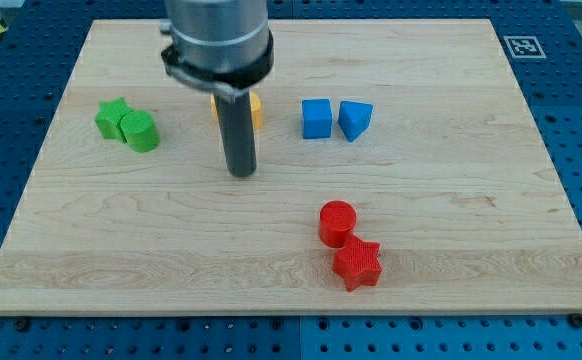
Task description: Push the yellow hexagon towards top center
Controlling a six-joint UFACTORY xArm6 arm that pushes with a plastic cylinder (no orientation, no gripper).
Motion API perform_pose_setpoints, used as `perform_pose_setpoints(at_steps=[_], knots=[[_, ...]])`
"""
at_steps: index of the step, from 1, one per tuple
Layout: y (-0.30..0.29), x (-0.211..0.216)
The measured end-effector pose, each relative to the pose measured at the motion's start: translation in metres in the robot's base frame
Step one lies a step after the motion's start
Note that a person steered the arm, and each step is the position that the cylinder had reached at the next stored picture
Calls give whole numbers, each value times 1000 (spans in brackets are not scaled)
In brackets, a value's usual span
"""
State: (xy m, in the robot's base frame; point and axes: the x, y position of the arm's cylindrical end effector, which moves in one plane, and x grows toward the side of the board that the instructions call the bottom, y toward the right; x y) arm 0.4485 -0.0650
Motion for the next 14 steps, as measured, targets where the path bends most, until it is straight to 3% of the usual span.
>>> perform_pose_setpoints(at_steps=[7, 10, 14], knots=[[-30, -90], [-69, -129], [-18, -157]])
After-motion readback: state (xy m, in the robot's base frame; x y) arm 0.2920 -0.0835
